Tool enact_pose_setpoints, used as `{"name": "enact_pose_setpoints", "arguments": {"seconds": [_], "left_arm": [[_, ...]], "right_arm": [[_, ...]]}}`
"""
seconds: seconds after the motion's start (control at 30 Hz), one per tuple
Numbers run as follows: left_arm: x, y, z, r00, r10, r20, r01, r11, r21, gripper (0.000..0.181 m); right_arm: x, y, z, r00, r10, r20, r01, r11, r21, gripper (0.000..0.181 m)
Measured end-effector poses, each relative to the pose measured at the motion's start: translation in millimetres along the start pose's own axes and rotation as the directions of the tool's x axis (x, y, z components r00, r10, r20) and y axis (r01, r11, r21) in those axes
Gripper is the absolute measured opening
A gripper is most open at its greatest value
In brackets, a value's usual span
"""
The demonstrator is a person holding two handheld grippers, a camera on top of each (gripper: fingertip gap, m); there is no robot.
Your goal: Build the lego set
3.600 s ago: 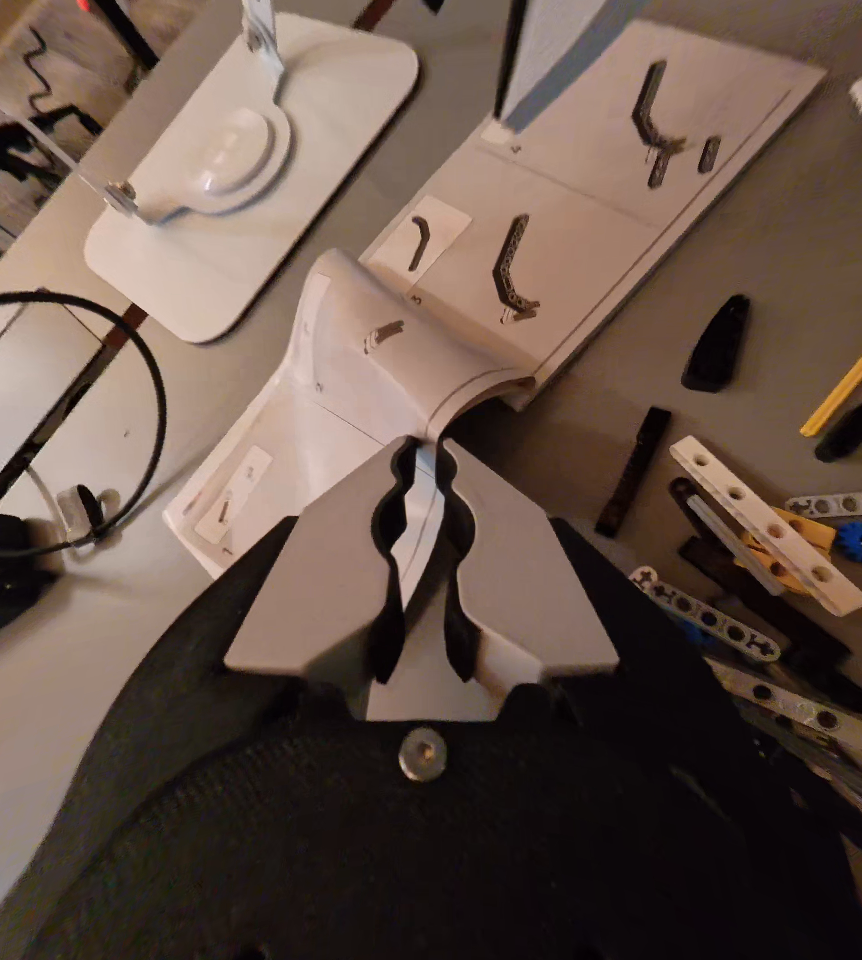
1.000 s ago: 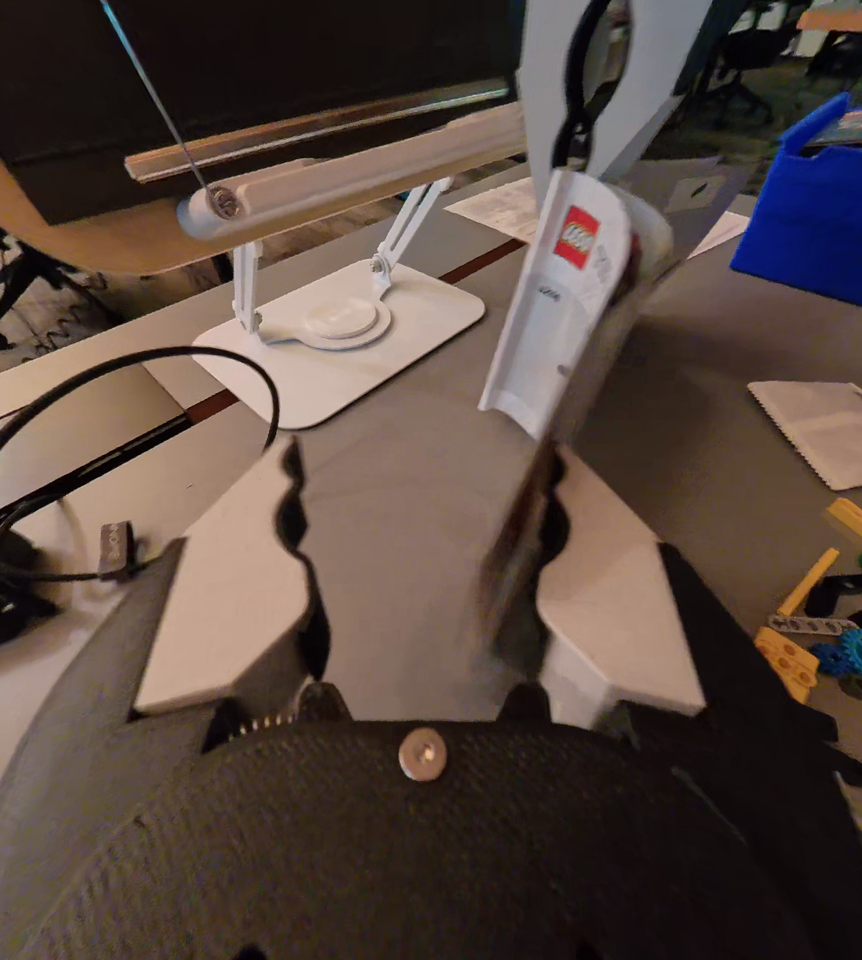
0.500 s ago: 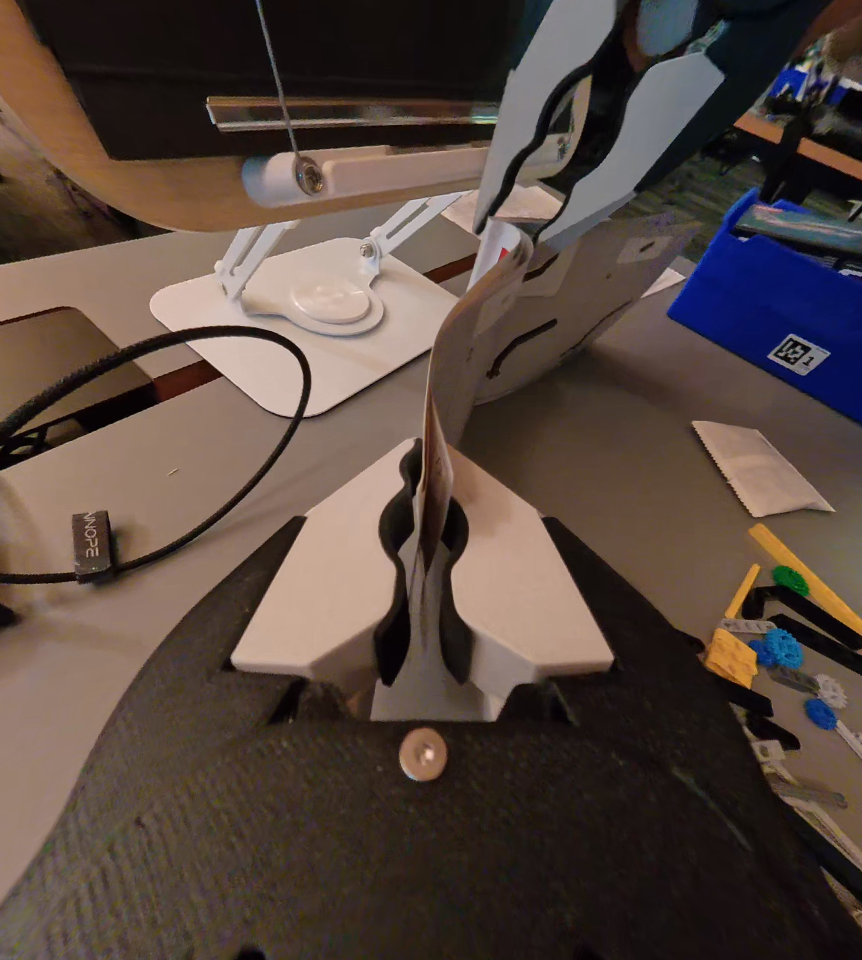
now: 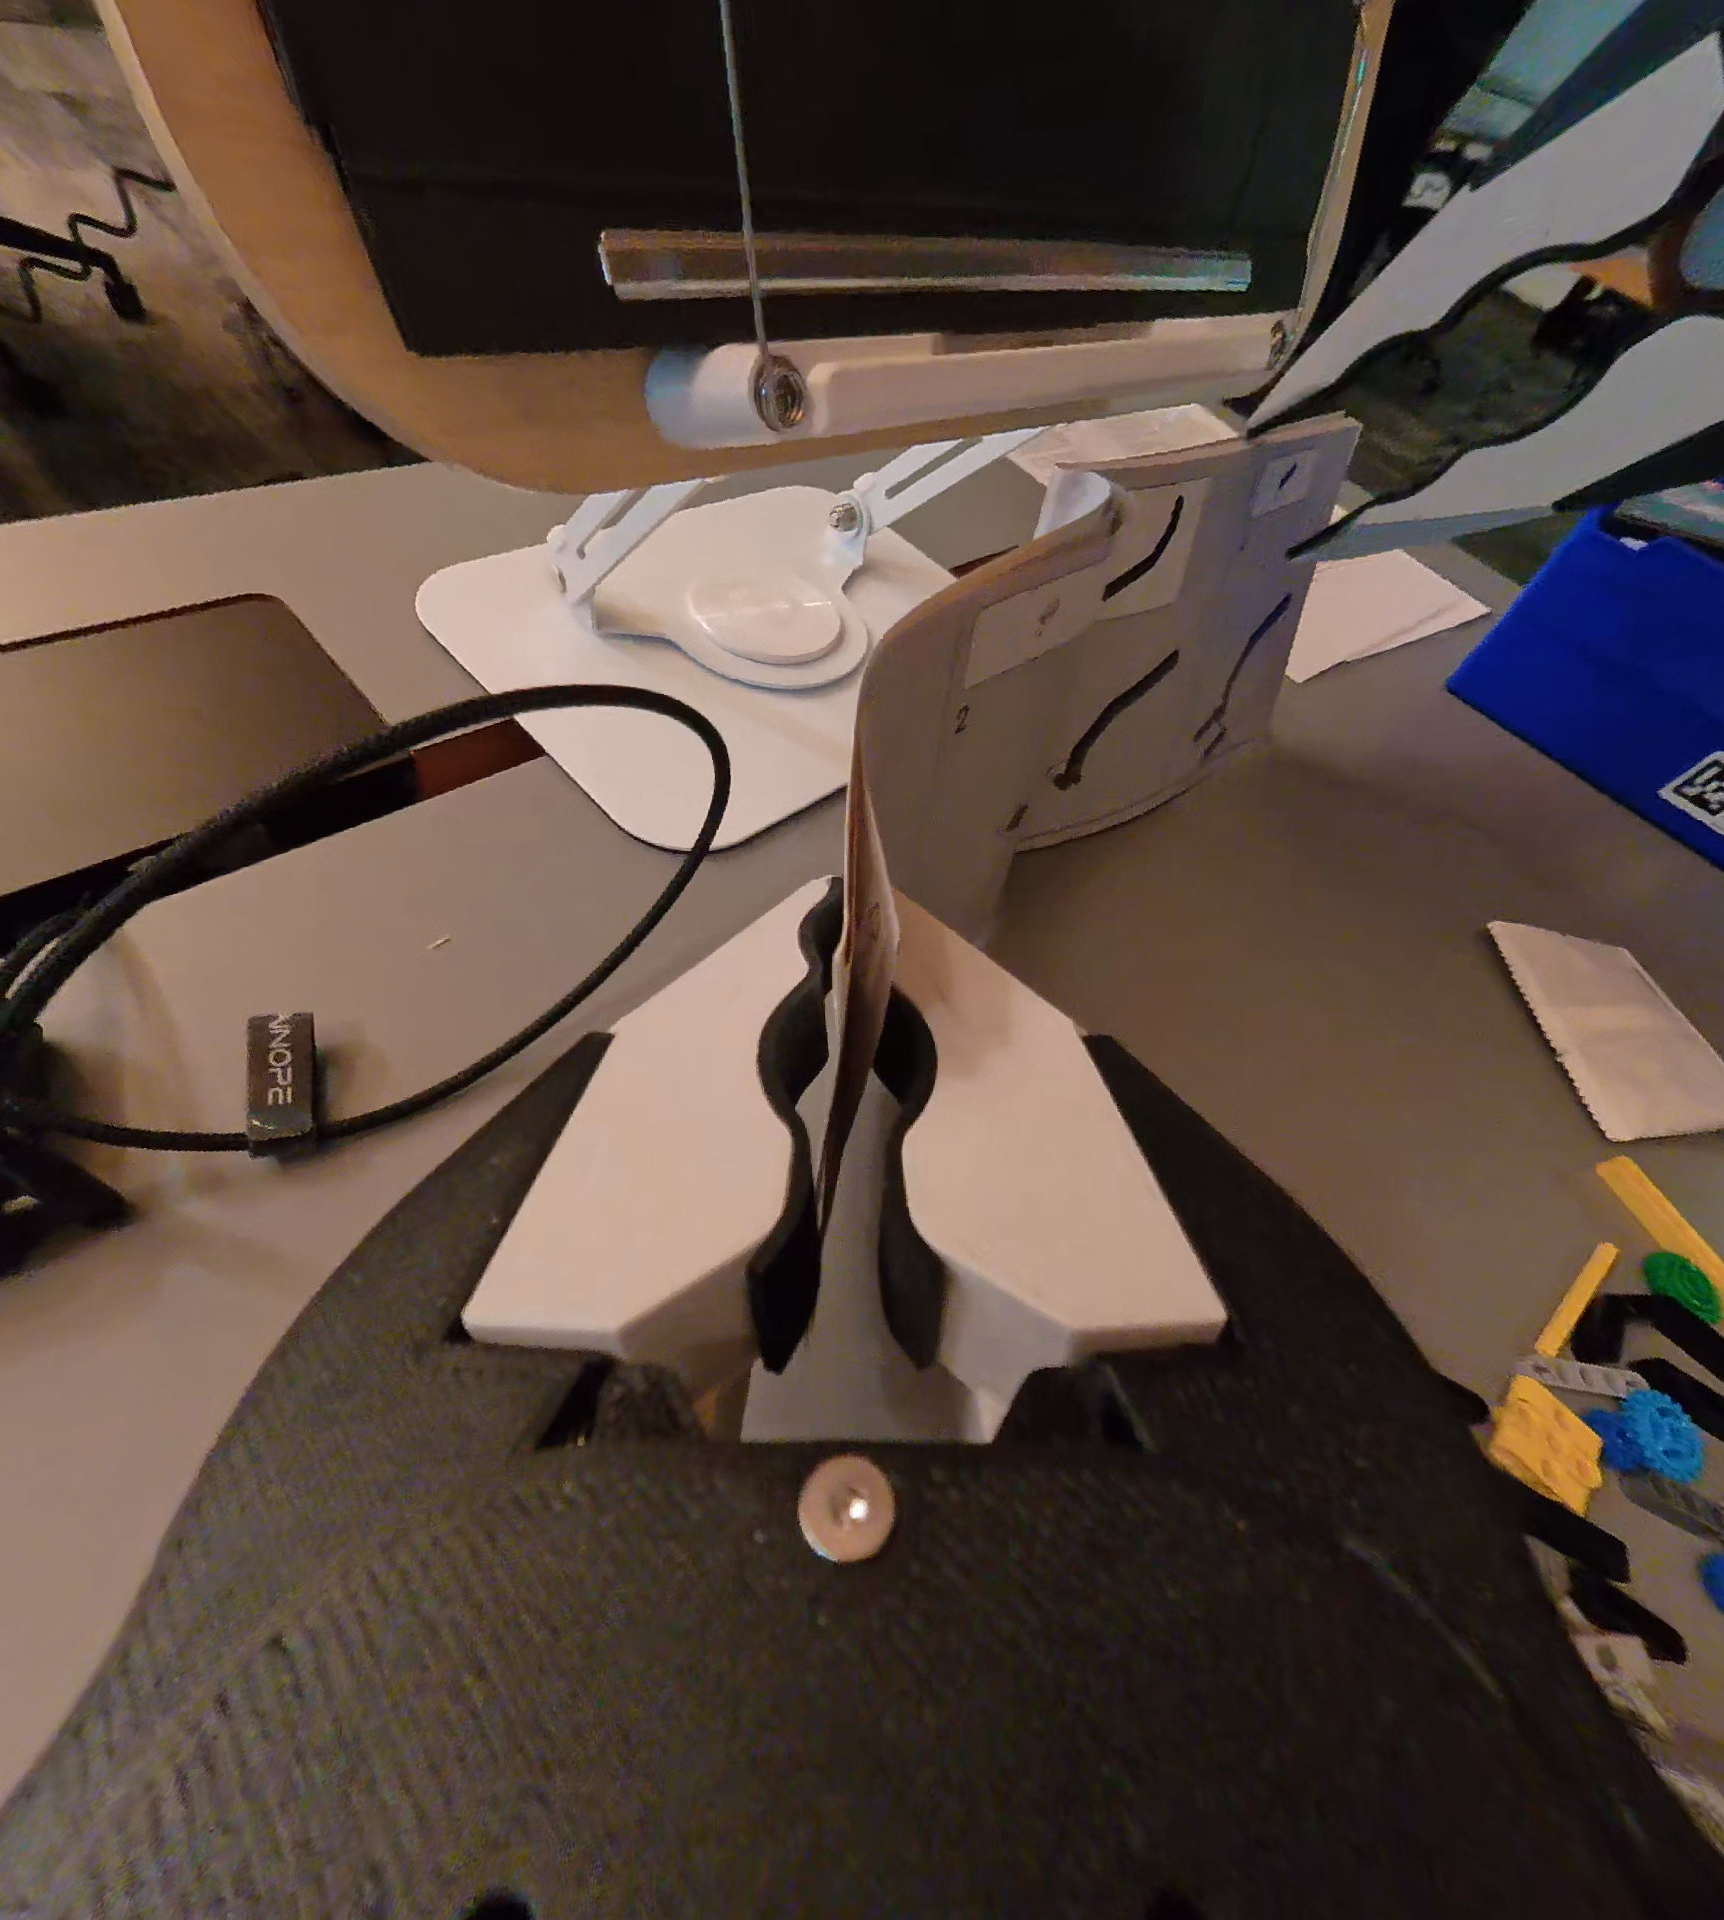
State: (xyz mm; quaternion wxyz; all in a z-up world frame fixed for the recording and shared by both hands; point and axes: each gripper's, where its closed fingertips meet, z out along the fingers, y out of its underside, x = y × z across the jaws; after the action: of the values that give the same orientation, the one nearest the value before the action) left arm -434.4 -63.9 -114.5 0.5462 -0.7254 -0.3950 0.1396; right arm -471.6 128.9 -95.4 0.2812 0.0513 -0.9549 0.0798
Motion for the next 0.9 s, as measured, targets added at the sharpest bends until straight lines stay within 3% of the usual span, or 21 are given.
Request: {"name": "enact_pose_setpoints", "arguments": {"seconds": [0.27,0.4,0.47,0.57,0.73,0.8,0.9], "left_arm": [[-3,-5,3,0.999,0.034,0.04,-0.035,0.999,0.013,0.0],[-6,-7,5,0.997,0.054,0.058,-0.056,0.998,0.026,0.0],[-7,-10,6,0.995,0.07,0.069,-0.073,0.997,0.037,0.0],[-6,-14,6,0.989,0.114,0.097,-0.121,0.991,0.06,0.0],[1,-22,1,0.955,0.247,0.166,-0.264,0.96,0.094,0.0],[8,-21,-1,0.944,0.285,0.165,-0.302,0.949,0.092,0.0],[20,-14,-5,0.958,0.266,0.11,-0.273,0.96,0.053,0.0]], "right_arm": [[11,19,-12,0.987,0.154,-0.039,-0.152,0.987,0.052,0.027],[10,34,-19,0.945,0.321,-0.063,-0.315,0.945,0.09,0.025],[8,36,-23,0.886,0.462,-0.047,-0.451,0.88,0.149,0.03],[6,38,-32,0.736,0.677,0.022,-0.653,0.701,0.285,0.046],[6,67,-16,0.515,0.849,0.117,-0.795,0.421,0.437,0.07],[-2,74,4,0.467,0.864,0.19,-0.834,0.359,0.419,0.072],[-23,74,39,0.398,0.862,0.314,-0.905,0.313,0.289,0.087]]}}
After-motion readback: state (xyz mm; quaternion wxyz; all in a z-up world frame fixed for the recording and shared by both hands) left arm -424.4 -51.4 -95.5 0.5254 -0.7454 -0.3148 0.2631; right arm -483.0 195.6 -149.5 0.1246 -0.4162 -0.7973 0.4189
